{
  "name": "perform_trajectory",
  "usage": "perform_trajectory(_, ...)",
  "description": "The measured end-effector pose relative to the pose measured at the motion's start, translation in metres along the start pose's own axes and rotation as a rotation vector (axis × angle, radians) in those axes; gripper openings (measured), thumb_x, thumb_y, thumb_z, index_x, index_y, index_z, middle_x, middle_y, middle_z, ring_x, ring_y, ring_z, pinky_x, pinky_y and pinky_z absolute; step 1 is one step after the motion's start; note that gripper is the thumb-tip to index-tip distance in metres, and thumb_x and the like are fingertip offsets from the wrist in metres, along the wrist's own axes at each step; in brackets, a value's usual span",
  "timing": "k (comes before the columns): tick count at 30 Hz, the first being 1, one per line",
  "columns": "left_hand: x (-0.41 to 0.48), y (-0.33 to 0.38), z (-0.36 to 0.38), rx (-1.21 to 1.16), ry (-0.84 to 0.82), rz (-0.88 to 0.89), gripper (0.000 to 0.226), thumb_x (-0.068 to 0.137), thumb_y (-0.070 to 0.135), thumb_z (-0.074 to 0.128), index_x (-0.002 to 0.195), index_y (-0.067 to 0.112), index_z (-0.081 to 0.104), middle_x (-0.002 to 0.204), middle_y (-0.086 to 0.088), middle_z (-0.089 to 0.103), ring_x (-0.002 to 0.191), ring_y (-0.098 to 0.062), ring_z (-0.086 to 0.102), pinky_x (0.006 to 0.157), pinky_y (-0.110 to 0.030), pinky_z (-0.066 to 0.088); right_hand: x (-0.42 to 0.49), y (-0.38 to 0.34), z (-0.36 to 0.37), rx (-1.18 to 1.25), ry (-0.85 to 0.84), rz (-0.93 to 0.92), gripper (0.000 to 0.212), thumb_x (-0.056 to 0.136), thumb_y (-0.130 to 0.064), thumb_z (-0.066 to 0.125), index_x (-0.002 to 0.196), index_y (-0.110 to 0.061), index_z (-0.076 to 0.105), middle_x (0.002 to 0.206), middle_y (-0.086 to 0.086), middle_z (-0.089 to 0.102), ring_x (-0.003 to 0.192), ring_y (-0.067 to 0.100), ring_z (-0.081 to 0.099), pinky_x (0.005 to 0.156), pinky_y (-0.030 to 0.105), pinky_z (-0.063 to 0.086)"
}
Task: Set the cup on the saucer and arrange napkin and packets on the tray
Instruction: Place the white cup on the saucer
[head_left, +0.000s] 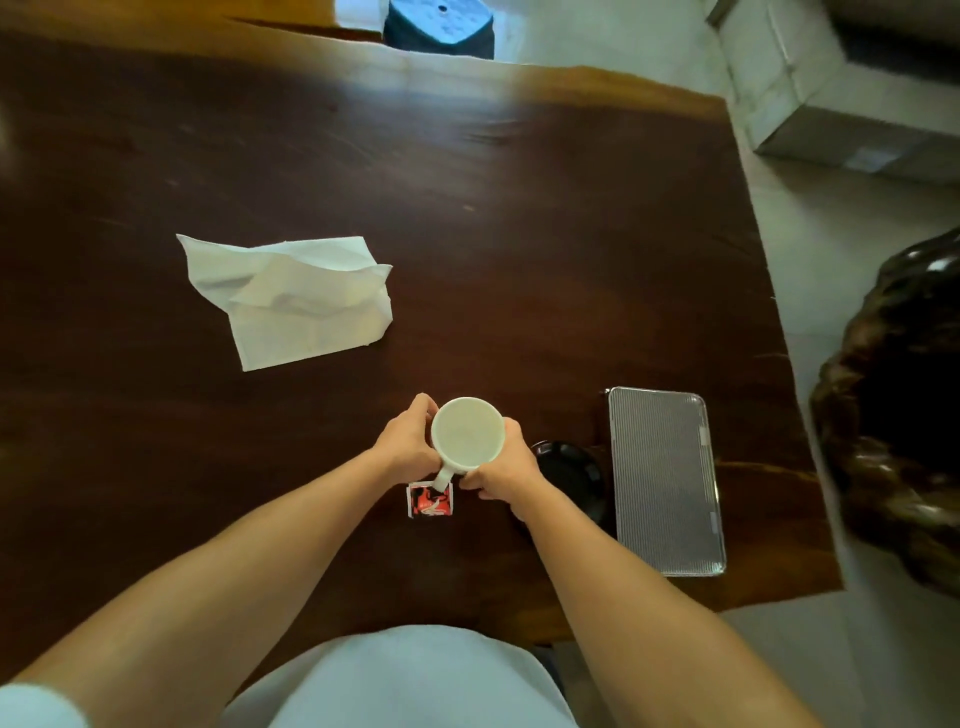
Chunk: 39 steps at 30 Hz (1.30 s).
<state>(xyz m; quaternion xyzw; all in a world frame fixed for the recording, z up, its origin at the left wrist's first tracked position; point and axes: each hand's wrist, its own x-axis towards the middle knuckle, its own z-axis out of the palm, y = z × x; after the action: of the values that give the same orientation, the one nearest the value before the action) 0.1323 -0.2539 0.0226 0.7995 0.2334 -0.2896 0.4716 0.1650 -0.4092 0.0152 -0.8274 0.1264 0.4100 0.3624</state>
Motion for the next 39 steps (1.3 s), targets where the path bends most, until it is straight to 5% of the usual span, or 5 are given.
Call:
perform_trajectory(5, -0.018, 0.004, 0.024, 0.049, -0.046, 0.019, 0.067, 0.071, 0.009, 0.084, 0.118, 0.018, 0.037, 0.116, -0.005, 0.061, 0.092, -0.013, 0.061, 0.067, -0.027, 0.050, -0.021, 0.029, -0.007, -0.018, 0.036, -0.018, 0.094, 0.066, -0.001, 0.084, 0.137, -0.031, 0.029, 0.122, 0.002, 0.050, 0.100, 0.021, 0.058, 0.076, 0.039, 0.063)
perform_trajectory(10, -0.032, 0.013, 0.055, 0.017, -0.076, 0.054, 0.089, 0.076, 0.003, 0.080, 0.145, 0.025, 0.029, 0.131, -0.005, 0.055, 0.107, -0.015, 0.052, 0.082, -0.032, 0.049, -0.037, 0.050, -0.025, -0.073, 0.065, -0.061, 0.094, 0.062, -0.007, 0.086, 0.136, -0.030, 0.033, 0.118, 0.002, 0.055, 0.106, 0.024, 0.061, 0.084, 0.049, 0.060)
perform_trajectory(17, -0.038, 0.026, 0.097, -0.036, -0.074, 0.015, 0.087, 0.073, -0.005, 0.075, 0.142, 0.031, 0.037, 0.117, 0.000, 0.051, 0.105, -0.021, 0.058, 0.065, -0.031, 0.058, -0.044, 0.079, -0.053, -0.118, 0.042, 0.016, 0.098, 0.063, -0.002, 0.080, 0.140, -0.032, 0.027, 0.123, 0.004, 0.050, 0.108, 0.027, 0.056, 0.081, 0.047, 0.061)
perform_trajectory(25, -0.034, 0.041, 0.131, -0.095, -0.087, -0.023, 0.088, 0.073, -0.009, 0.076, 0.141, 0.031, 0.039, 0.115, -0.002, 0.055, 0.108, -0.027, 0.062, 0.077, -0.042, 0.063, -0.035, 0.108, -0.078, -0.155, 0.031, 0.002, 0.098, 0.067, 0.001, 0.079, 0.142, -0.031, 0.023, 0.122, 0.005, 0.047, 0.108, 0.025, 0.055, 0.082, 0.045, 0.061)
perform_trajectory(39, -0.015, 0.067, 0.172, -0.228, -0.004, -0.122, 0.075, 0.076, 0.003, 0.081, 0.132, 0.033, 0.042, 0.120, -0.003, 0.059, 0.103, -0.024, 0.063, 0.075, -0.042, 0.063, 0.010, 0.132, -0.120, -0.258, -0.047, -0.012, 0.089, 0.076, -0.002, 0.074, 0.143, -0.030, 0.022, 0.118, 0.004, 0.048, 0.099, 0.019, 0.053, 0.051, 0.022, 0.041)
